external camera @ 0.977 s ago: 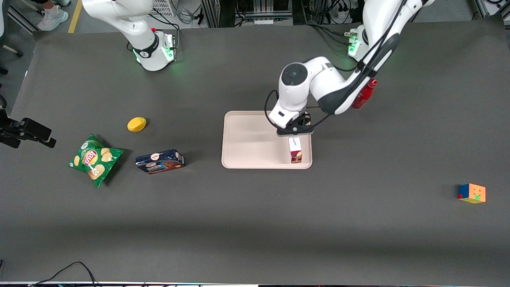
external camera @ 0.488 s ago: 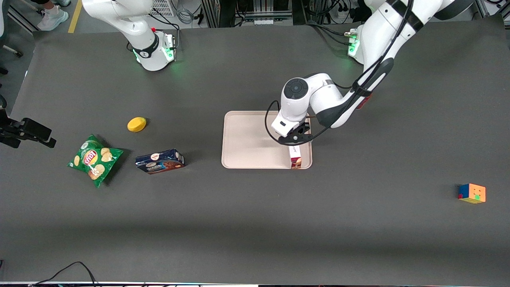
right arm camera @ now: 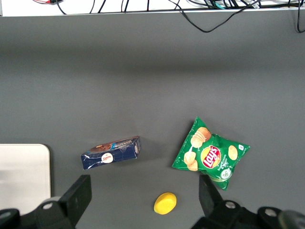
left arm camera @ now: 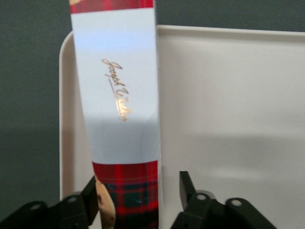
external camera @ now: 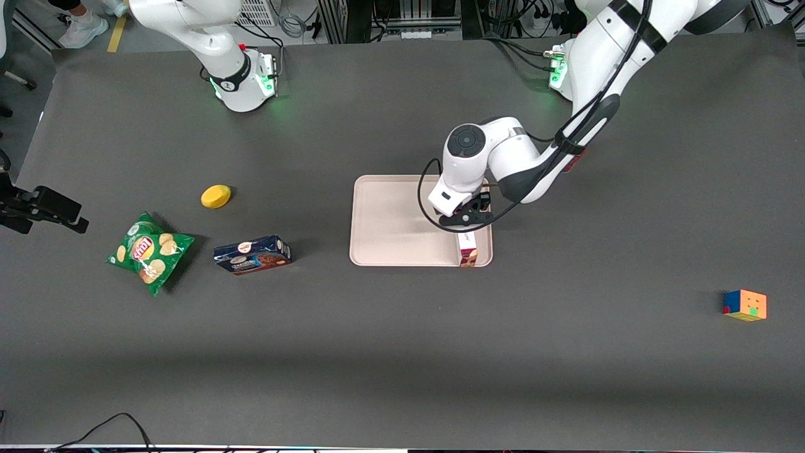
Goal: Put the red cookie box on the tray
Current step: 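Lower the cookie box onto the tray and open the left gripper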
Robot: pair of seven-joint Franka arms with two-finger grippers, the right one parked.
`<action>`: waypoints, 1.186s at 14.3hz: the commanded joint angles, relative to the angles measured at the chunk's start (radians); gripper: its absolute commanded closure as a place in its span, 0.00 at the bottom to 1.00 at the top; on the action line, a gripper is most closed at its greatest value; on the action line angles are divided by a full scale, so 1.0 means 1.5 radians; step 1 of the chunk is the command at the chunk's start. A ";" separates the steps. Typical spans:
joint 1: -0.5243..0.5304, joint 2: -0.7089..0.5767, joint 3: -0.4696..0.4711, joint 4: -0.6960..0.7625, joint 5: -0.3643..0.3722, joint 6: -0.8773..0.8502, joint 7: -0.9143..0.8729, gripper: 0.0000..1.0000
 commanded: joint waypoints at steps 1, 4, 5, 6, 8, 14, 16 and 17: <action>-0.007 -0.004 -0.003 0.000 0.014 -0.006 -0.019 0.00; -0.007 -0.007 -0.005 0.007 0.013 -0.006 -0.014 0.00; -0.004 -0.018 -0.006 0.015 0.008 -0.019 -0.011 0.00; -0.002 -0.029 -0.014 0.033 0.003 -0.060 -0.008 0.00; 0.000 -0.035 -0.067 0.109 -0.010 -0.198 0.007 0.00; 0.022 -0.128 -0.103 0.279 -0.104 -0.443 0.223 0.00; 0.040 -0.161 -0.098 0.319 -0.108 -0.509 0.337 0.00; 0.041 -0.185 -0.075 0.334 -0.121 -0.539 0.384 0.00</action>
